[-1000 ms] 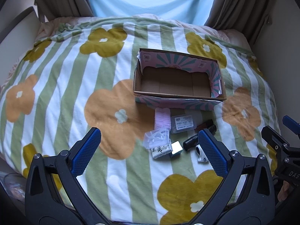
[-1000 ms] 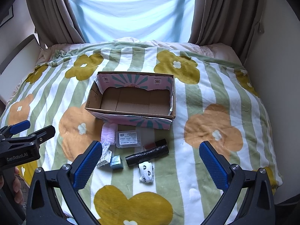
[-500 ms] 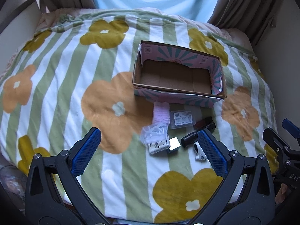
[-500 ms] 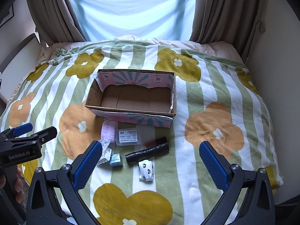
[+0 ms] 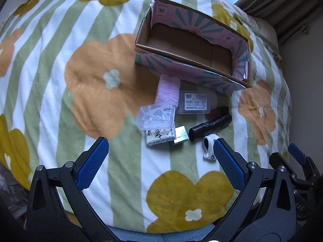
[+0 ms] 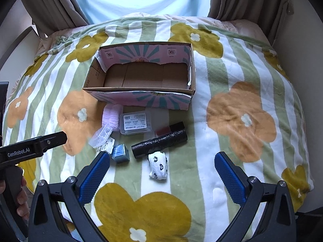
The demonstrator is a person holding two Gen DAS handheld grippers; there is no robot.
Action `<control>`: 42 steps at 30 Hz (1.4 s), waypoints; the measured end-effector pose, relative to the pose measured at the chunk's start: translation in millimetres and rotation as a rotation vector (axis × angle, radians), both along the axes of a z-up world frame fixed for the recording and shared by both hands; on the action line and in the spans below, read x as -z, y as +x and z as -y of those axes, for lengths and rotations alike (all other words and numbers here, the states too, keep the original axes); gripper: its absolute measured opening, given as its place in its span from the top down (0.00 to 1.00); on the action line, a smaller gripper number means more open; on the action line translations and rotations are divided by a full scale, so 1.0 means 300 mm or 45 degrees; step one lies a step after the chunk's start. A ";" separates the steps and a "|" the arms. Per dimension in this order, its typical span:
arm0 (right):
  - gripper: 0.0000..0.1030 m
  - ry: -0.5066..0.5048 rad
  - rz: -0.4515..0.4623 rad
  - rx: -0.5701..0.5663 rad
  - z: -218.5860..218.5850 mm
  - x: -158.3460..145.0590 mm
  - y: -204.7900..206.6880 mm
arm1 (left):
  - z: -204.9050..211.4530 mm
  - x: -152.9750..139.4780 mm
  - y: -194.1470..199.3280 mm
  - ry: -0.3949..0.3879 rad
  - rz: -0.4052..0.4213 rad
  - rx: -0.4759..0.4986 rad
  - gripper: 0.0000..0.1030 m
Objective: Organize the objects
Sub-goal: 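Grasp the clear floss-pick case with the left tool while the right tool grasps the panda sock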
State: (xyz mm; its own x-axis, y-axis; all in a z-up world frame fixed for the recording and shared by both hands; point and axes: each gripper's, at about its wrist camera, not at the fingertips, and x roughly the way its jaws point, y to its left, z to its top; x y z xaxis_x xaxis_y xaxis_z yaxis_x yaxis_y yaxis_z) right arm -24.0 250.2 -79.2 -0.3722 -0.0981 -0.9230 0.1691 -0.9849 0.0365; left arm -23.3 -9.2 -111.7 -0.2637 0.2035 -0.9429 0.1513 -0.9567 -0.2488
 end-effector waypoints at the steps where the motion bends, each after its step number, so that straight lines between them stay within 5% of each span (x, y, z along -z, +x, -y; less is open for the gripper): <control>1: 0.01 -0.003 0.012 0.003 0.000 0.026 0.000 | 0.000 0.028 -0.013 0.008 0.012 0.002 0.01; 13: 0.01 0.029 0.159 0.048 0.004 0.398 -0.035 | -0.002 0.351 -0.160 0.104 0.109 0.041 0.01; 19: 0.14 0.049 0.185 0.060 0.004 0.515 -0.064 | -0.004 0.455 -0.205 0.147 0.131 0.077 0.02; 23: 0.23 0.050 0.196 0.066 -0.004 0.544 -0.073 | -0.002 0.489 -0.227 0.194 0.139 0.093 0.02; 27: 0.31 0.048 0.195 0.075 -0.016 0.557 -0.077 | 0.005 0.518 -0.243 0.266 0.167 0.101 0.19; 33: 0.65 0.021 0.219 0.043 -0.015 0.570 -0.085 | 0.007 0.539 -0.242 0.309 0.177 0.104 0.22; 42: 0.68 0.077 0.188 0.041 -0.064 0.537 -0.081 | 0.005 0.527 -0.231 0.304 0.154 0.123 0.22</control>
State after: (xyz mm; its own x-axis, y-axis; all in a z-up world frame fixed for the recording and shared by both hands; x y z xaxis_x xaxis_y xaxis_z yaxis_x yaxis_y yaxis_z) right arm -48.2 269.4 -240.4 -0.2339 -0.0313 -0.9718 0.1344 -0.9909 -0.0005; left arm -92.6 -10.9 -269.9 -0.1205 0.4420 -0.8889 0.1044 -0.8848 -0.4541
